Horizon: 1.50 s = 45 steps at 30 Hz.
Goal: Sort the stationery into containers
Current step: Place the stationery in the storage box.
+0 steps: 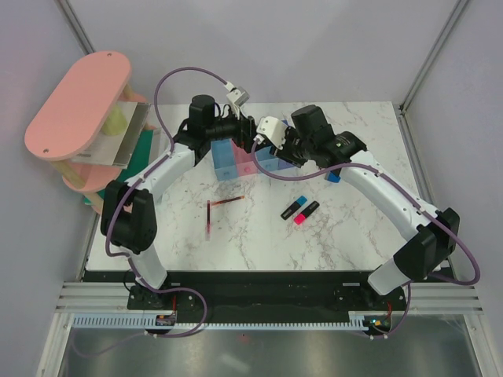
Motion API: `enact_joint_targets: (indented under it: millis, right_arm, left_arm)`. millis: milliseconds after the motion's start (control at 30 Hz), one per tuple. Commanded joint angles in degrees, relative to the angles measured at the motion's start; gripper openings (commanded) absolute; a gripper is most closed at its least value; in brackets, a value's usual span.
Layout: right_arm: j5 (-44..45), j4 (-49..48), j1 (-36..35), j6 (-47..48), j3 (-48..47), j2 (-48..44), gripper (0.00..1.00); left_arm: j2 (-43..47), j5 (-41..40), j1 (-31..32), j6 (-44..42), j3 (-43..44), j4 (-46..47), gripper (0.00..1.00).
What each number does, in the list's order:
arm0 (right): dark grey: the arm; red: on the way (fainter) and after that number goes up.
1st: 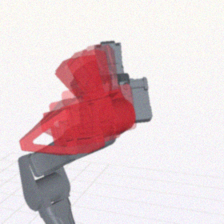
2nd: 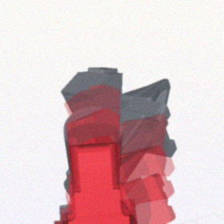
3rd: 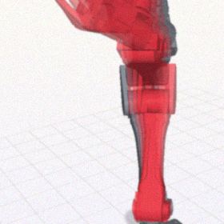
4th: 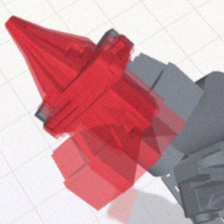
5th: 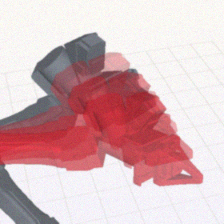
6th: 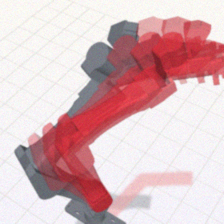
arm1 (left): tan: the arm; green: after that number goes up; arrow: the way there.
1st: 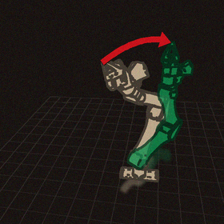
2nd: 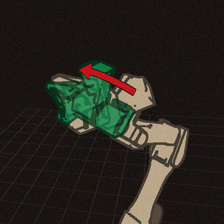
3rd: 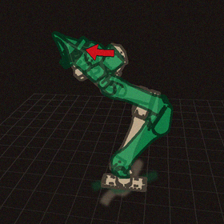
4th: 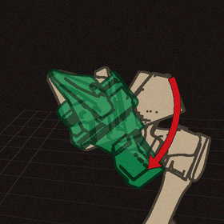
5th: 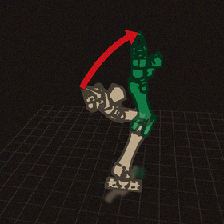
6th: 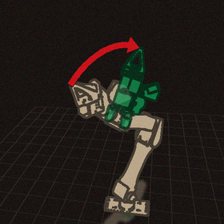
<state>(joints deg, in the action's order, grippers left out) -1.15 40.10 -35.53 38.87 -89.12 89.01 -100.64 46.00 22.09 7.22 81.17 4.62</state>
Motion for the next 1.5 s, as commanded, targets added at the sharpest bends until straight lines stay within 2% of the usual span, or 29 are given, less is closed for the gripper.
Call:
enact_joint_targets:
  millis: [0,633,767,933,1033,1233,1467]
  right_arm:
    - [-1.7,0.2,-1.0,-1.3,-4.0,-2.7,0.38]
    - [-2.5,0.6,-2.4,-2.0,-7.4,-1.4,0.38]
    - [-0.8,-0.3,-2.4,-0.7,-6.2,-0.9,0.38]
    - [0.7,-1.7,-2.3,-0.7,-5.8,0.5,0.37]
    - [0.7,-3.3,-1.2,-1.4,-6.5,2.0,0.37]
    - [-1.2,-5.7,2.2,-3.0,-10.5,8.0,0.37]
    - [-8.0,-3.1,8.2,-6.2,-25.2,19.9,0.36]
  left_arm:
    - [-1.1,-2.6,0.1,-2.5,2.0,1.2,1.00]
    - [-2.4,-3.1,1.9,-3.6,2.4,0.7,1.00]
    - [-1.7,-5.4,1.7,-5.5,2.5,-0.8,1.00]
    - [2.2,-8.6,0.1,-7.1,0.7,-3.9,1.00]
    - [5.8,-11.7,-0.6,-11.1,-2.0,-6.9,1.00]
    - [13.6,-16.6,-1.1,-17.2,-10.3,-13.7,1.00]
    - [23.9,-19.2,-1.1,-24.4,-17.4,-21.8,1.00]
